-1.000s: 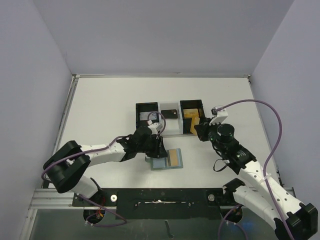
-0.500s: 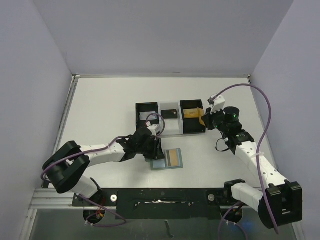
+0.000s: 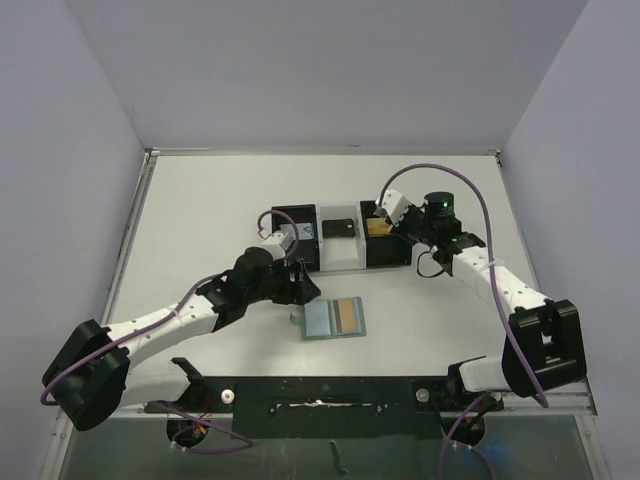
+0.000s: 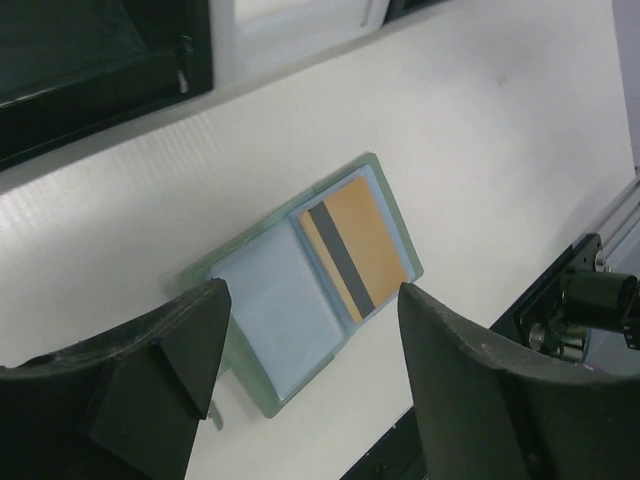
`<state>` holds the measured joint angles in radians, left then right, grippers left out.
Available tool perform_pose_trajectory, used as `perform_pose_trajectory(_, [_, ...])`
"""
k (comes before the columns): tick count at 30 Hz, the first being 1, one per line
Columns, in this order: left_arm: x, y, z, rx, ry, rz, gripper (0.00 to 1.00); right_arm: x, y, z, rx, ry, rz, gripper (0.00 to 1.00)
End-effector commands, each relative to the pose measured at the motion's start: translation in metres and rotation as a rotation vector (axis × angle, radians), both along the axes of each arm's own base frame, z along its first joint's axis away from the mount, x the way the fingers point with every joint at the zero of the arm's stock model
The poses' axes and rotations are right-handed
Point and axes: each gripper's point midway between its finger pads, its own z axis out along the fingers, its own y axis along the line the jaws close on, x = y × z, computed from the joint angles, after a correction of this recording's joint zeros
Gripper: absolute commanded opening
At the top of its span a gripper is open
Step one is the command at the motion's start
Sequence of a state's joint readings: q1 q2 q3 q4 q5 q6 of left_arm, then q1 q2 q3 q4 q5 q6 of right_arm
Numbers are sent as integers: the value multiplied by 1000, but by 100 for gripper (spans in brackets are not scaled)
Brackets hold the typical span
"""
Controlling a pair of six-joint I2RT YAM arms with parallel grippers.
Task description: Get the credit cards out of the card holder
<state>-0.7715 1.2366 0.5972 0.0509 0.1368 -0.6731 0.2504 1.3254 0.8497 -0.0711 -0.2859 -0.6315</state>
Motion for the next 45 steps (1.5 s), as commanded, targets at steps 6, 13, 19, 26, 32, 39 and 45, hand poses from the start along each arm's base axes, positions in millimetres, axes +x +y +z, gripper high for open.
perform_pose_trajectory(6, [16, 28, 29, -92, -90, 109, 70, 41, 15, 0, -197, -111, 154, 0])
perform_pose_trajectory(13, [20, 38, 34, -85, -107, 137, 70, 62, 19, -26, -283, -93, 167, 0])
perform_pose_trajectory(19, [17, 45, 36, -81, -112, 147, 70, 81, 18, -33, -367, -167, 141, 1])
perform_pose_trajectory(26, [15, 53, 32, -70, -111, 164, 70, 88, 22, -45, -399, -190, 140, 2])
perform_pose_trajectory(32, [14, 53, 32, -70, -109, 158, 70, 87, 26, -54, -413, -166, 157, 7])
perform_pose_trajectory(39, [13, 54, 29, -60, -99, 154, 70, 79, 26, -62, -409, -116, 178, 18])
perform_pose_trajectory(45, [12, 53, 28, -62, -93, 150, 71, 74, 23, -69, -410, -87, 188, 23])
